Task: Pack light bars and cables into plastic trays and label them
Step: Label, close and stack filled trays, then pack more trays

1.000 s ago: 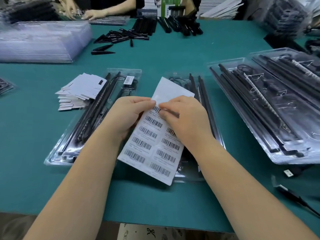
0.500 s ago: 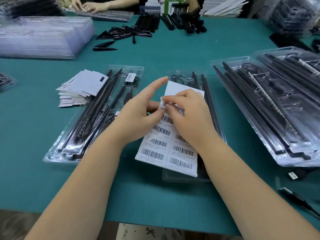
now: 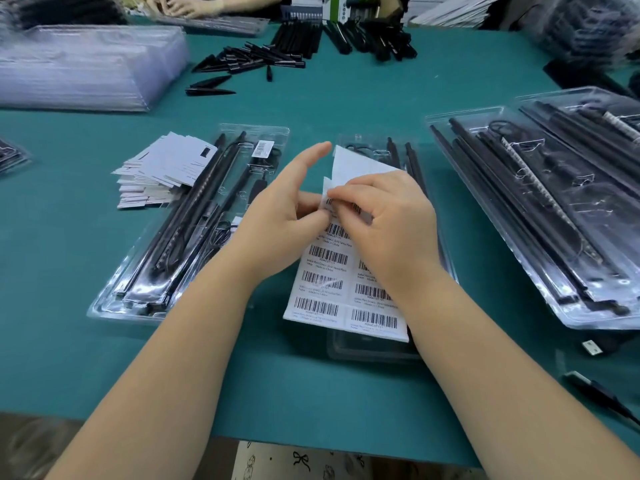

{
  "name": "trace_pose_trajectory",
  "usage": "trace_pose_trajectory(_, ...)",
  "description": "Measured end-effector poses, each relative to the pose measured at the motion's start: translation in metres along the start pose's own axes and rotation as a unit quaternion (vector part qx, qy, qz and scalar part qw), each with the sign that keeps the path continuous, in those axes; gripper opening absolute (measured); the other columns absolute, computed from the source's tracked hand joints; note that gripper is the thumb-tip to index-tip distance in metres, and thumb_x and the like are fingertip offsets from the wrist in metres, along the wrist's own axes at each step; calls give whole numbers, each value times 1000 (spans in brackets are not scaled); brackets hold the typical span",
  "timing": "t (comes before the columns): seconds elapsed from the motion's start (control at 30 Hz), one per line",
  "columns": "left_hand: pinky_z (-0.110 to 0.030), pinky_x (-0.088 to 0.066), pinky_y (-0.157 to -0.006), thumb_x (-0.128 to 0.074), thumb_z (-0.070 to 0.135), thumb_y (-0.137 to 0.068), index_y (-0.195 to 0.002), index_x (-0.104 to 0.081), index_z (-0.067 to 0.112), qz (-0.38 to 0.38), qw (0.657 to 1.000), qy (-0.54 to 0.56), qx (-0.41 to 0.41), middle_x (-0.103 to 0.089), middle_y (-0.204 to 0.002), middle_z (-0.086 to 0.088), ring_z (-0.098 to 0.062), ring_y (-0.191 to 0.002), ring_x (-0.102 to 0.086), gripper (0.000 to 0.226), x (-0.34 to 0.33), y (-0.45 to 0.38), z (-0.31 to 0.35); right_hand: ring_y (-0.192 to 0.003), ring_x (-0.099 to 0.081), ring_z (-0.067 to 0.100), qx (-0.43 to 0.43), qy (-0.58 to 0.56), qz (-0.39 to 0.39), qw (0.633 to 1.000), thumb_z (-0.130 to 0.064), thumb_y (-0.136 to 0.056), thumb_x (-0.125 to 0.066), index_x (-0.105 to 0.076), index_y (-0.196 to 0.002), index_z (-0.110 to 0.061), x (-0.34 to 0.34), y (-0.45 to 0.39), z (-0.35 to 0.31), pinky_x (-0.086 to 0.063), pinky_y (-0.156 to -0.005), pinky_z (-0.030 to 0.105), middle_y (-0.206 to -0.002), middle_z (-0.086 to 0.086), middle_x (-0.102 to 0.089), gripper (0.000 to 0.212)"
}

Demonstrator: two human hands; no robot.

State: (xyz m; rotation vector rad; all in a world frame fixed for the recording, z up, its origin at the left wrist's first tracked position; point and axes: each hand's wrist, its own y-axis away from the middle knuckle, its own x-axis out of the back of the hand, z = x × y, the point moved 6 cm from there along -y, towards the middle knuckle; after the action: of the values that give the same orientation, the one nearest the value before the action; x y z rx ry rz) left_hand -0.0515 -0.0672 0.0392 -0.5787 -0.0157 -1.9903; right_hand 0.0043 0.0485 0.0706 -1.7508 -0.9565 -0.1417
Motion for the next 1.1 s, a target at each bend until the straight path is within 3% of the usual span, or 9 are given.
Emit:
trace_pose_trajectory(0.13, -52, -50, -77, -61, 17, -80, -120, -38, 66, -17, 1000, 20, 9, -68, -86, -22, -24, -73, -54, 67, 0, -3, -3, -84, -62, 16, -72, -29, -57, 995, -15, -80, -64, -74, -86, -20, -5, 2, 7, -40, -76, 23, -85, -8, -71, 13)
trace_pose_trajectory(0.3, -47, -54, -82, -62, 8, -79, -126, -41, 52, -56, 996, 65, 37, -73, -91, -15, -33, -82, -67, 68, 4, -4, -9, -81, -60, 4, -160, -109, -77, 978, -19, -86, -60, -67, -87, -25, -10, 6, 16, -49, -76, 29, -81, -14, -67, 9)
trace_pose_trajectory(0.47, -61, -52, -80, -54, 3, -82, -128, -40, 46, -21, 996, 64, 63, -70, -97, -14, -43, -90, -64, 65, 12, -2, -6, -73, -58, 0, -225, -255, 33, 940, -19, -88, -52, -54, -83, -32, 3, 4, 25, -47, -67, 16, -79, -14, -61, 14)
trace_pose_trajectory(0.57, -56, -56, -68, -49, 0, -85, -131, -38, 41, 69, 994, 29, 78, -71, -94, -1, -35, -81, -68, 63, 31, 0, -7, -90, -56, 1, -246, -256, 93, 930, -21, -89, -51, -54, -98, -29, 15, 2, 35, -47, -81, 18, -97, -11, -58, 13)
trace_pose_trajectory(0.67, -51, -57, -70, -41, -1, -78, -124, -41, 39, 214, 974, 41, 68, -71, -94, 5, -32, -82, -67, 60, 63, 3, -8, -119, -43, 13, -277, -128, -47, 951, -25, -87, -56, -35, -136, -31, 6, 0, 50, -37, -103, 40, -127, -6, -48, 54)
trace_pose_trajectory(0.77, -21, -49, -54, -36, 3, -76, -120, -46, 35, 329, 938, -5, 112, -62, -71, 13, -7, -60, -57, 55, 93, 12, -19, -129, -32, 24, -274, 38, -279, 920, -34, -83, -62, -5, -147, -35, -7, 9, 61, -34, -102, 52, -134, -1, -43, 86)
trace_pose_trajectory(0.83, -25, -42, -52, -39, 8, -81, -129, -44, 29, 333, 916, -96, 203, -56, -76, 7, -8, -62, -52, 52, 103, 17, -32, -130, -29, 26, -256, 98, -362, 891, -42, -82, -63, 1, -148, -32, -12, 16, 64, -41, -95, 53, -128, 2, -45, 92)
trace_pose_trajectory(0.97, -46, -36, -96, -57, 18, -84, -142, -34, 14, 246, 860, -313, 319, -40, -137, -19, -39, -119, -41, 62, 100, 20, -39, -120, -34, 27, -240, 175, -364, 883, -60, -79, -58, 7, -148, -30, -13, 14, 62, -43, -73, 37, -121, 2, -48, 99)
trace_pose_trajectory(1.1, -47, -34, -97, -58, 21, -85, -140, -39, 17, 222, 855, -411, 225, -45, -135, -15, -37, -120, -41, 58, 81, 4, 0, -111, -39, 26, -224, 204, -320, 898, -61, -84, -51, -1, -148, -31, -6, 5, 55, -39, -73, 35, -124, 5, -43, 87)
